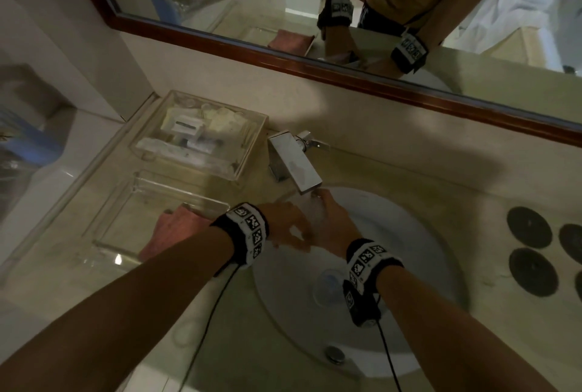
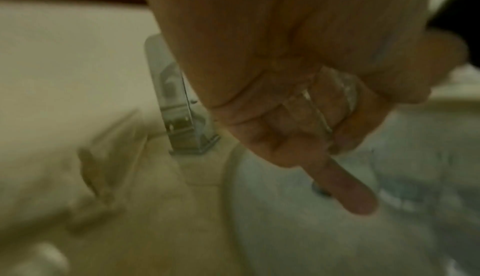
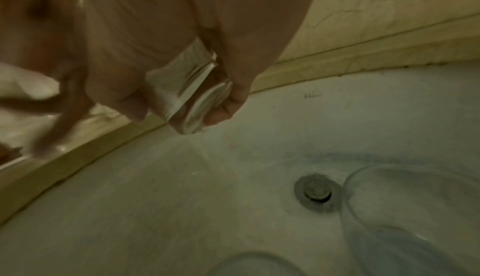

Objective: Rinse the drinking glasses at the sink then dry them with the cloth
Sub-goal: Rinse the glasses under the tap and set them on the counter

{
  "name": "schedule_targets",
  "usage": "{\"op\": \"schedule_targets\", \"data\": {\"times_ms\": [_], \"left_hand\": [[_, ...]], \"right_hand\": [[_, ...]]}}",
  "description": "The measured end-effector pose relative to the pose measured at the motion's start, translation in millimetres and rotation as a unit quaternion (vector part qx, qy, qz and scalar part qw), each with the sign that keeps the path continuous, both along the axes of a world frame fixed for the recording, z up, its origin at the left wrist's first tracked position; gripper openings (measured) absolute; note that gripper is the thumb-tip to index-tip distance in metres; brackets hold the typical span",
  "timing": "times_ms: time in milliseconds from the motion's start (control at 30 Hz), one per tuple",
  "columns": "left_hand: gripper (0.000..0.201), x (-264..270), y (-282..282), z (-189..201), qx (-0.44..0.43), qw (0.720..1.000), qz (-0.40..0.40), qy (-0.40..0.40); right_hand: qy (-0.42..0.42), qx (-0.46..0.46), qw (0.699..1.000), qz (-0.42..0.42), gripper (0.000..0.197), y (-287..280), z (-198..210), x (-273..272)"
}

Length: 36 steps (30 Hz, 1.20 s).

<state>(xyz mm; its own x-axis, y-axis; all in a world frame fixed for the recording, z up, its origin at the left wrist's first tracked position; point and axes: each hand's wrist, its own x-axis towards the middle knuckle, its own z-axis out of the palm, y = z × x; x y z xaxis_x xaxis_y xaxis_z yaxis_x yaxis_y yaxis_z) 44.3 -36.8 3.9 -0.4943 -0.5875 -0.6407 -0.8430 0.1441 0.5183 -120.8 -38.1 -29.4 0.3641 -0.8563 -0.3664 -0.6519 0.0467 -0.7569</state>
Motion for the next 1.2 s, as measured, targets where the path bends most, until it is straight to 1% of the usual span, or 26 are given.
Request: {"op": "schedule_targets", "data": {"times_ms": [33, 67, 100, 133, 200, 267, 333, 367, 433, 467, 533, 567, 600, 667, 700, 733, 767, 800, 833, 867, 900, 933, 1000, 1067, 1133, 1200], "left_hand": [[0.055, 3, -2, 0, -0.051, 0.995, -0.057, -0.070], [0.057, 5, -2, 0, -0.101, 0.985, -0.090, -0.108], [0.052, 5, -3, -1, -0.132, 0.980, -0.093, -0.112], [0.045, 4, -4, -1, -0.144, 0.981, -0.082, -0.096], [0.033, 1, -3, -2, -0.136, 0.988, -0.051, -0.051], [0.029, -2, -1, -2, -0.140, 0.990, -0.025, -0.017], [0.027, -2, 2, -4, -0.145, 0.989, 0.013, 0.008], [0.025, -2, 3, -4, -0.143, 0.989, 0.029, 0.021], [0.022, -3, 5, -5, -0.129, 0.989, 0.048, 0.047], [0.021, -4, 5, -5, -0.119, 0.989, 0.062, 0.065], [0.016, -7, 7, -5, -0.091, 0.979, 0.120, 0.136], [0.015, -10, 7, -5, -0.082, 0.973, 0.144, 0.159], [0.015, -12, 8, -6, -0.075, 0.970, 0.161, 0.169], [0.016, -13, 10, -7, -0.056, 0.968, 0.165, 0.178], [0.018, -11, 9, -8, -0.049, 0.972, 0.149, 0.175], [0.023, -8, 7, -7, -0.056, 0.981, 0.113, 0.149], [0.032, -4, 4, -7, -0.080, 0.992, 0.049, 0.086], [0.040, 1, 0, -7, -0.117, 0.992, -0.036, -0.009], [0.045, 4, -3, -5, -0.158, 0.975, -0.122, -0.098], [0.044, 4, -6, -1, -0.197, 0.950, -0.188, -0.152], [0.041, 4, -9, 2, -0.230, 0.929, -0.229, -0.177], [0.038, 2, -11, 3, -0.248, 0.922, -0.239, -0.177], [0.037, 0, -12, 6, -0.250, 0.931, -0.217, -0.154], [0.036, 1, -7, 4, -0.222, 0.955, -0.165, -0.107], [0.032, 4, -2, 1, -0.187, 0.978, -0.087, -0.035], [0.025, 2, 5, -1, -0.144, 0.988, 0.002, 0.048]], "right_hand": [[0.008, -0.005, 1.000, 0.005, 0.086, -1, 3, 0], [0.011, -0.007, 1.000, 0.006, 0.087, -3, 5, 0], [0.009, -0.010, 1.000, 0.007, 0.089, -4, 7, -1], [0.008, -0.007, 1.000, 0.010, 0.092, -5, 9, -1], [0.002, -0.008, 1.000, 0.019, 0.096, -5, 13, -2], [0.002, -0.026, 0.999, 0.021, 0.092, -7, 15, -1], [0.024, -0.059, 0.997, 0.032, 0.088, -6, 17, 2], [0.030, -0.062, 0.997, 0.027, 0.090, -5, 15, 3], [0.013, -0.041, 0.999, -0.023, 0.097, -3, 11, 6], [0.002, -0.034, 0.998, -0.043, 0.097, -1, 9, 7], [0.019, -0.032, 0.998, -0.056, 0.089, 3, 5, 9], [0.030, -0.035, 0.997, -0.058, 0.085, 5, 4, 8], [0.031, -0.042, 0.996, -0.067, 0.085, 5, 2, 6], [0.018, -0.046, 0.996, -0.074, 0.087, 7, -1, 4], [0.014, -0.051, 0.996, -0.067, 0.087, 7, 0, 3], [0.015, -0.055, 0.997, -0.056, 0.086, 6, 2, 2], [0.021, -0.056, 0.997, -0.041, 0.085, 5, 5, 1], [0.029, -0.058, 0.998, -0.025, 0.084, 3, 6, -1], [0.031, -0.058, 0.998, -0.012, 0.082, 2, 8, -2], [0.025, -0.052, 0.998, -0.004, 0.081, 2, 10, -4], [0.013, -0.048, 0.999, 0.001, 0.082, 3, 11, -5], [0.002, -0.043, 0.999, 0.000, 0.085, 3, 9, -6], [-0.015, -0.032, 0.999, -0.013, 0.089, 4, 6, -8], [-0.023, -0.024, 0.999, -0.026, 0.088, 5, 6, -6], [-0.038, -0.036, 0.997, -0.048, 0.084, 7, 5, -1], [-0.056, -0.052, 0.994, -0.082, 0.083, 10, 2, 4]]}}
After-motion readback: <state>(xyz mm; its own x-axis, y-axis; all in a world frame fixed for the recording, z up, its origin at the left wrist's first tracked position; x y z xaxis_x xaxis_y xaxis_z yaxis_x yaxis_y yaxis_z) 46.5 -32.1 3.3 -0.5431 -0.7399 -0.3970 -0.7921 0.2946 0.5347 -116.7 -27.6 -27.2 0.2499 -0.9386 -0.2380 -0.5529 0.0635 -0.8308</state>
